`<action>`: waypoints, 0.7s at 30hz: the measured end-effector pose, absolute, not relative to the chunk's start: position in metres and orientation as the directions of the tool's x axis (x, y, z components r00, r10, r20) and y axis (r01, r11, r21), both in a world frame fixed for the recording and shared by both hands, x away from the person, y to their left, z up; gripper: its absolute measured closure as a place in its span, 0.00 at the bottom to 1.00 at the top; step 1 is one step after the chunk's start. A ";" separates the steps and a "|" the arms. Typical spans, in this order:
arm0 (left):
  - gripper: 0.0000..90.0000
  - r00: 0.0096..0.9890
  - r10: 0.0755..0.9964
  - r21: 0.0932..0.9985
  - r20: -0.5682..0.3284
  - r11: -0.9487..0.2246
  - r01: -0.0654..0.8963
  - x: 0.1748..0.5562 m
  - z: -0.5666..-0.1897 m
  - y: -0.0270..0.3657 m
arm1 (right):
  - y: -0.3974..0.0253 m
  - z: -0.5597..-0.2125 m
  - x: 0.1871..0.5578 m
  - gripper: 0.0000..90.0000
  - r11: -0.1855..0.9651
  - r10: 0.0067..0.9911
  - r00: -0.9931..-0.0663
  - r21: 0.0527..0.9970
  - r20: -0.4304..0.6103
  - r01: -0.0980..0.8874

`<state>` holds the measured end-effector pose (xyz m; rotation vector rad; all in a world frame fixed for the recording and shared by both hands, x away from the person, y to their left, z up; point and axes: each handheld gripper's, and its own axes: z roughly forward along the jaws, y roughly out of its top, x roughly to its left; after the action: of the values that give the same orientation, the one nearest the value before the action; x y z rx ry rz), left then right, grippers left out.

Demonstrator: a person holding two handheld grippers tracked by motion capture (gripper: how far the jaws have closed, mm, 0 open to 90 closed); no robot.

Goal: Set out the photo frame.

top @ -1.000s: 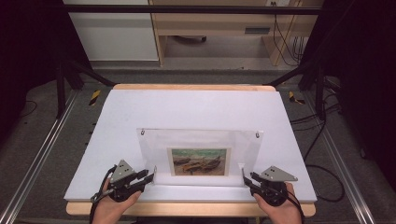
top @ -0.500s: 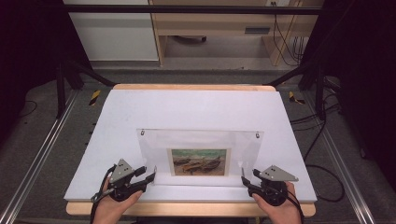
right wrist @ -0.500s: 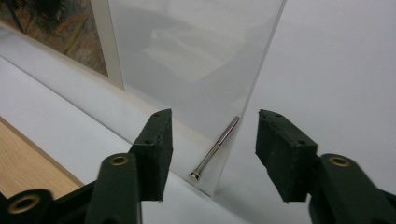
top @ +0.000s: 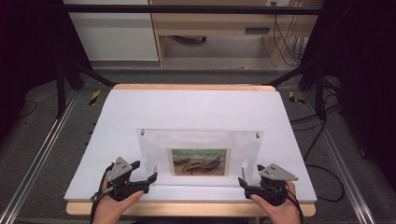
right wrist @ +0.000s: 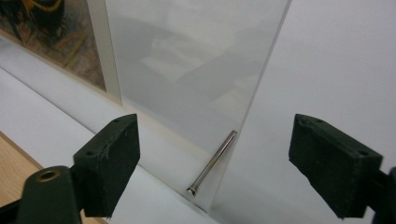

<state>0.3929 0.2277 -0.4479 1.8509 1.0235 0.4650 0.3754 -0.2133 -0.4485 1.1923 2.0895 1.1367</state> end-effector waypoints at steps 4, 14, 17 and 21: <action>0.12 0.576 0.810 0.874 -0.111 -0.196 0.444 0.393 -0.446 0.229 | -0.214 -0.445 0.374 0.13 0.263 0.863 -0.505 0.860 -0.007 0.438; 0.10 0.592 0.797 0.887 -0.118 -0.183 0.424 0.394 -0.442 0.243 | -0.227 -0.438 0.364 0.10 0.232 0.874 -0.487 0.886 -0.007 0.402; 0.10 0.576 0.809 0.893 -0.118 -0.167 0.418 0.395 -0.440 0.252 | -0.237 -0.437 0.358 0.11 0.202 0.893 -0.450 0.892 0.001 0.404; 0.10 0.561 0.820 0.897 -0.109 -0.162 0.411 0.396 -0.439 0.261 | -0.245 -0.437 0.355 0.13 0.191 0.907 -0.420 0.893 -0.002 0.408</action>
<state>0.3956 0.2612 -0.4388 1.7796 1.0186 0.5033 0.3545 -0.2452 -0.4371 1.2267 1.9220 1.1817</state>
